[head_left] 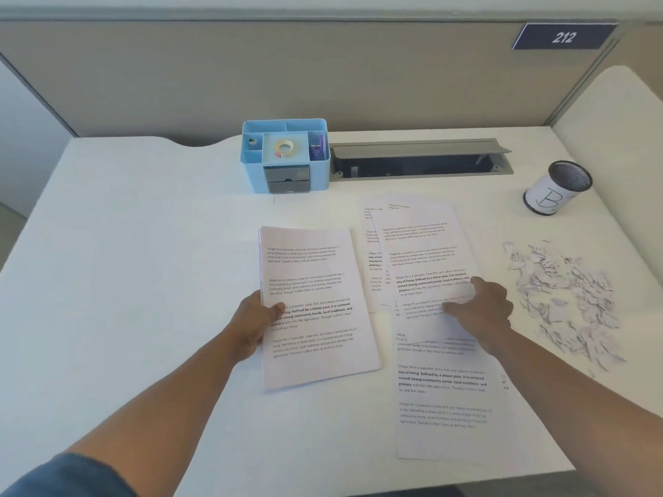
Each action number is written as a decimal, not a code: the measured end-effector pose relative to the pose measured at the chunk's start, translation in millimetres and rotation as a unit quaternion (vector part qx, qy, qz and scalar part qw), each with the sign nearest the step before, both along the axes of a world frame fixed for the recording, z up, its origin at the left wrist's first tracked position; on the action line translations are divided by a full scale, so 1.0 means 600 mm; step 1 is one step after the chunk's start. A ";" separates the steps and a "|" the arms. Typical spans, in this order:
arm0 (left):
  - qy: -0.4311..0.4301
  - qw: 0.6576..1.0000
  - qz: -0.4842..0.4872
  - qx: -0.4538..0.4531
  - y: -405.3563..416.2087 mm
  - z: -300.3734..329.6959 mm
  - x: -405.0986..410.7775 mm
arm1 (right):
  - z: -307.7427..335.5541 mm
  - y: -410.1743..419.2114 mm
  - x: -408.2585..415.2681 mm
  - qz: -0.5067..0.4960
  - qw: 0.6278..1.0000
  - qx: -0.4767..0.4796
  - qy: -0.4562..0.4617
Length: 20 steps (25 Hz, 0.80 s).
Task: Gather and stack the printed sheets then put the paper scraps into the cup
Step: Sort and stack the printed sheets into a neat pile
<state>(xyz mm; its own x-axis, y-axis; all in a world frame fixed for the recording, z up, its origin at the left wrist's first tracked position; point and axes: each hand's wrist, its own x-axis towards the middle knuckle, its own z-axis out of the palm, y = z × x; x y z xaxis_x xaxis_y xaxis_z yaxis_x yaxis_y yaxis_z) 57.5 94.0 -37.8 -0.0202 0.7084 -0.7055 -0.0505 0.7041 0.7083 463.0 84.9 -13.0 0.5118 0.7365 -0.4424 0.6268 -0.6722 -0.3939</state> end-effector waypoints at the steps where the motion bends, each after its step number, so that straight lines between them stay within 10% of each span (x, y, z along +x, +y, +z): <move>1: -0.003 1.000 -0.003 0.003 0.000 0.001 -0.001 | 0.000 -0.003 0.002 0.012 1.000 -0.018 -0.018; 20: -0.020 1.000 -0.001 0.007 0.000 -0.004 -0.004 | -0.008 0.006 0.051 -0.105 0.990 0.073 0.055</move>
